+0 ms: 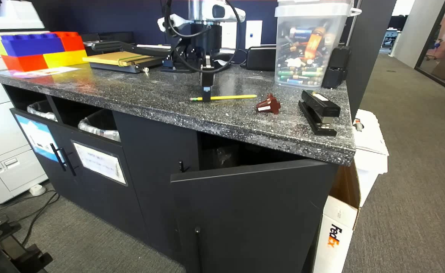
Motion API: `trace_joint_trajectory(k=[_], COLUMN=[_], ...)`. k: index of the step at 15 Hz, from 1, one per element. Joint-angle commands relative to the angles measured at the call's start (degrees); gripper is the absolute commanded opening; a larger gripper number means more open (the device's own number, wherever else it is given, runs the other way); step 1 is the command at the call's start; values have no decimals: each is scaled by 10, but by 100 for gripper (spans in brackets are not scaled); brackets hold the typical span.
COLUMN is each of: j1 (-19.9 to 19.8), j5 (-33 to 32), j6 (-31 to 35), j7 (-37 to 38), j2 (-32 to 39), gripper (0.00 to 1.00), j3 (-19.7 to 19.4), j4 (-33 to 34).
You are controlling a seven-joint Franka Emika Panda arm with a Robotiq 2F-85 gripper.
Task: Move the crayon closer to the stapler remover
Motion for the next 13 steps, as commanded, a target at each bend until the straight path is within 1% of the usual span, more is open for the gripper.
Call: trace_joint_trajectory(k=[1, 2, 3, 4, 6, 8, 9, 11, 12, 13], j1=[-13, -16, -17, -18, -18, -21, -13, -13, -13, -13], j5=[8, 10, 13, 14, 17, 30, 13, 19, 20, 20], j6=[-22, -21, -20, -25, -35, -39, -17, -18, -19, -19], j7=[9, 9, 6, 0, -14, -21, -9, -10, -10, -11], j2=[10, 7, 5, 2, -4, -15, -2, -9, -11, -12], gripper=[33, 34, 40, 47, 60, 76, 59, 72, 76, 76], j3=[1, 3, 4, 6, 12, 25, 7, 12, 13, 14], j4=[12, 8, 8, 8, 8, 6, 0, -2, -2, -2])
